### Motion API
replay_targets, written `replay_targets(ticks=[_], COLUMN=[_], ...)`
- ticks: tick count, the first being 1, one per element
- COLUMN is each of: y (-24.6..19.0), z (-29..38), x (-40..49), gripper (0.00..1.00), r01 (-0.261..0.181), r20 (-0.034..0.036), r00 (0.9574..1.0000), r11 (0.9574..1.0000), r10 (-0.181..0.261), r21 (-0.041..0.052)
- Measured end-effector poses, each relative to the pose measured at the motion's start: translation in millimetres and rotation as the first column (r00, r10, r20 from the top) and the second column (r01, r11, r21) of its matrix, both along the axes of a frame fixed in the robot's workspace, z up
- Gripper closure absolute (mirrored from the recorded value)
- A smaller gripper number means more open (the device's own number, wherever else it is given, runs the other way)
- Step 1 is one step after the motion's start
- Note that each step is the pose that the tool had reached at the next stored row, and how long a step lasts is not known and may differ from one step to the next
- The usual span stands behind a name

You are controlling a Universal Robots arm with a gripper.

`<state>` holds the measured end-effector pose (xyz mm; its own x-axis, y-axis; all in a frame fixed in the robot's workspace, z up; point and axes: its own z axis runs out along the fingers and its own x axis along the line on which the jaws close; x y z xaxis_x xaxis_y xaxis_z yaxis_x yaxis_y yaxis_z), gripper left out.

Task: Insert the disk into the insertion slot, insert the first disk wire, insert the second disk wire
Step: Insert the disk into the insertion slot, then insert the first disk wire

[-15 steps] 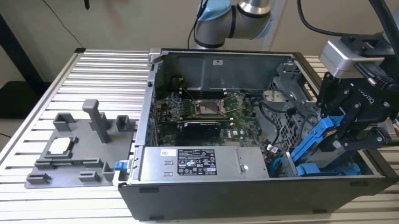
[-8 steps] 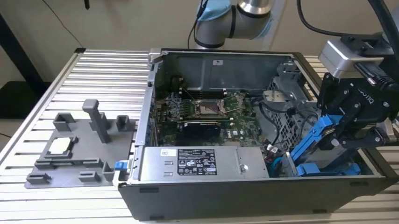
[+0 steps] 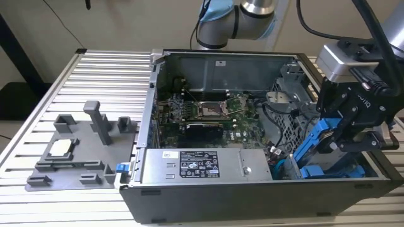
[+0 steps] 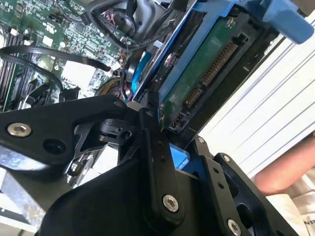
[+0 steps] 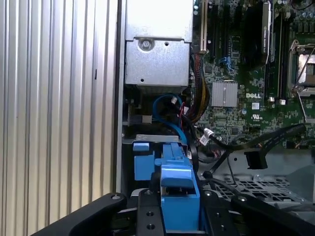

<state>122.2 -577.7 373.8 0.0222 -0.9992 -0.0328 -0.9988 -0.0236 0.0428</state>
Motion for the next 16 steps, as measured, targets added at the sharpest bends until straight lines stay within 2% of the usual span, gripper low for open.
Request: replay_targets(ticks=[5, 6, 7, 8, 12, 13, 14, 16], y=[1.1, 1.1, 1.1, 1.1, 1.4, 1.4, 1.4, 1.5], z=[-6.9, -7.1, -7.0, -6.0, 6.8, 7.4, 7.2, 7.5], x=[0.0, 0.0, 0.0, 0.0, 0.1, 0.1, 0.1, 0.1], gripper=[0.67, 0.60, 0.60, 0.60, 0.60, 0.60, 0.60, 0.60], r01=[0.001, 0.001, 0.001, 0.001, 0.000, 0.000, -0.001, -0.004], r20=[-0.0034, -0.0035, -0.0035, -0.0035, -0.0034, -0.0003, 0.0084, 0.0379], r00=[1.0000, 1.0000, 1.0000, 1.0000, 1.0000, 1.0000, 1.0000, 0.9993], r11=[1.0000, 1.0000, 1.0000, 1.0000, 1.0000, 1.0000, 1.0000, 1.0000], r10=[-0.001, -0.001, -0.001, -0.001, 0.000, 0.000, 0.001, 0.004], r21=[0.0006, 0.0005, 0.0006, 0.0005, 0.0009, 0.0020, 0.0028, 0.0028])
